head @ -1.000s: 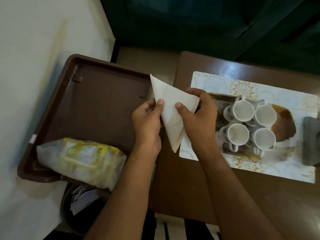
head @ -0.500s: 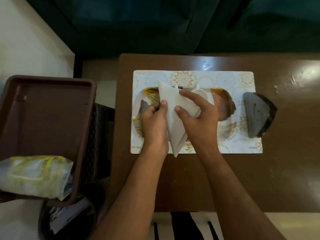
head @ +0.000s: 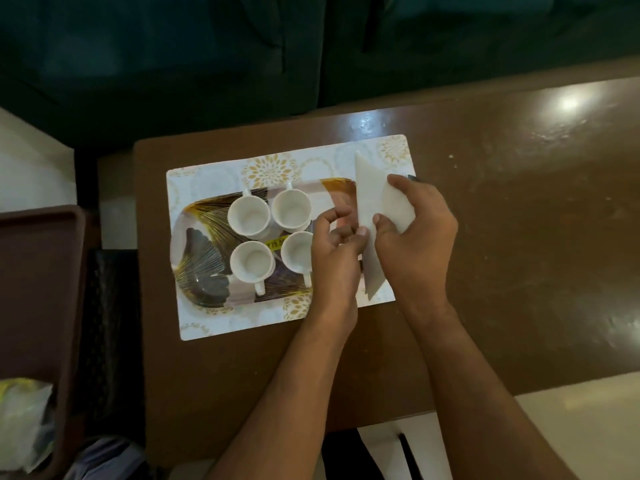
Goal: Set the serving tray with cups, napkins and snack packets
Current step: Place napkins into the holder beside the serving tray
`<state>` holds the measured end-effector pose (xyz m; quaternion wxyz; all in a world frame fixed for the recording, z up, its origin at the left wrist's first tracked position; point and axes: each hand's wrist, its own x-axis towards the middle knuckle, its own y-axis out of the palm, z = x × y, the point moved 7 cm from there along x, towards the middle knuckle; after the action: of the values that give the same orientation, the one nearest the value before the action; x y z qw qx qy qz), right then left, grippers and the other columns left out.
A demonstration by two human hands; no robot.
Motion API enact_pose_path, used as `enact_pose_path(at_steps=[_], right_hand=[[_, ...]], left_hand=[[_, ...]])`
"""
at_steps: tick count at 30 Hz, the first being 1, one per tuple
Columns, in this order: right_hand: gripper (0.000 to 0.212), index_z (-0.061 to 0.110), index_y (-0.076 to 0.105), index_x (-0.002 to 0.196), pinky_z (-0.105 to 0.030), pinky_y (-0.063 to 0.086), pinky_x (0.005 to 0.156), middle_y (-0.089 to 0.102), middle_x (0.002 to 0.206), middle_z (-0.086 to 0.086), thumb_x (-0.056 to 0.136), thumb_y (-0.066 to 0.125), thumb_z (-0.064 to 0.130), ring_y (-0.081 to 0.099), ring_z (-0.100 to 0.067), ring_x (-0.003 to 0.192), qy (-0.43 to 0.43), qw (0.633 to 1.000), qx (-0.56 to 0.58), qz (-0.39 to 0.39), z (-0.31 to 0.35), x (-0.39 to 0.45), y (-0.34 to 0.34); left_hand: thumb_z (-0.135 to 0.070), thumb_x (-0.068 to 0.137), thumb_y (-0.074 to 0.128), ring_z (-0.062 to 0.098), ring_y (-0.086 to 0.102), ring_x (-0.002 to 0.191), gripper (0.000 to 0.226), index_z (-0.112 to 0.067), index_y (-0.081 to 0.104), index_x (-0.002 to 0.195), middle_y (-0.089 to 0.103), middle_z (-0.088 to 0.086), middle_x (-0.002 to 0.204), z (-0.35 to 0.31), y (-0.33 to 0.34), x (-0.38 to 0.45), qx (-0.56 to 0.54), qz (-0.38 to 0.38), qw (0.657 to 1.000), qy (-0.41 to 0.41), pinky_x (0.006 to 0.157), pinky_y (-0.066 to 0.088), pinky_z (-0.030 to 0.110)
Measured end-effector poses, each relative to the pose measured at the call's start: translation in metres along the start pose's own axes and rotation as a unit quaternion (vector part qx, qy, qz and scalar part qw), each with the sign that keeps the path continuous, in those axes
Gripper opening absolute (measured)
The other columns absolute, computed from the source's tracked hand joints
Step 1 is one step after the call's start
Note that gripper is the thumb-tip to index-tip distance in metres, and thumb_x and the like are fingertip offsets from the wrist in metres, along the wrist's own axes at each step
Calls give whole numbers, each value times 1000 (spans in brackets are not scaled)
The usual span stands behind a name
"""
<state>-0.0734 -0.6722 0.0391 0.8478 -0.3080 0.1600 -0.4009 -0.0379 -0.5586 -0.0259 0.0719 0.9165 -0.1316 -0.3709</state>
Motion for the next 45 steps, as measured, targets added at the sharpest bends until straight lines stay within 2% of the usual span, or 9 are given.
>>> enact_pose_path(at_steps=[2,4,7,14,23,28,33,40,45], right_hand=[[52,12,66,135,-29,51,110,65,136,-5,86,75,-3,60,-22,130,-10,1000,-22,-16,-6,8,-14],[53,11,67,135,-4,42,100,66,134,-6,86,73,-6,62,-21,126,-17,998,-52,-37,-9,15,-27],[53,11,66,136,8,31,87,65,135,-7,86,73,-7,62,-20,125,-18,994,-92,-58,-14,24,-41],[56,11,65,137,-20,47,94,64,135,-9,86,69,-11,64,-25,122,-43,985,-148,-74,-19,40,-50],[55,10,66,136,-36,56,97,67,128,-9,85,62,-11,65,-26,118,-50,988,-144,-20,-40,46,-28],[53,11,67,134,-40,57,97,70,125,-9,84,67,-7,66,-26,116,-55,990,-128,-33,-41,50,-31],[55,12,66,135,-40,60,88,71,118,-8,83,70,-5,69,-25,104,-62,991,-115,-36,-41,50,-32],[44,5,72,122,-19,48,77,74,102,-9,81,64,-10,68,-20,91,-60,989,-110,-75,-47,47,-34],[40,5,73,119,-19,48,77,74,101,-8,82,66,-7,67,-18,89,-57,990,-107,-72,-49,47,-31]], left_hand=[[0,102,60,27,69,122,38,-22,57,133,73,5,130,9,19,-1,1,18,1000,-14,87,61,38],[-2,102,63,26,72,117,37,-21,58,133,71,7,128,15,32,0,6,27,999,-25,77,61,33],[-6,102,66,19,76,94,33,-22,57,130,72,12,124,25,50,2,16,41,998,-41,67,61,25],[-3,96,72,17,75,85,39,-15,56,130,73,18,122,48,63,4,37,46,995,-85,75,64,33],[-1,106,51,-3,73,62,27,-14,54,130,75,1,96,69,70,4,33,56,987,-145,54,58,20],[-1,106,54,4,75,71,29,-13,54,132,78,5,100,70,72,3,14,39,986,-160,61,61,24],[2,100,63,20,73,94,33,-11,56,130,75,17,122,72,66,4,20,-4,989,-145,93,61,43],[-6,92,78,27,73,108,33,-17,59,117,73,6,114,77,61,5,85,-31,990,-112,98,61,49],[3,93,72,30,70,115,38,-10,59,126,71,11,121,79,61,6,115,-21,988,-98,97,60,51]])
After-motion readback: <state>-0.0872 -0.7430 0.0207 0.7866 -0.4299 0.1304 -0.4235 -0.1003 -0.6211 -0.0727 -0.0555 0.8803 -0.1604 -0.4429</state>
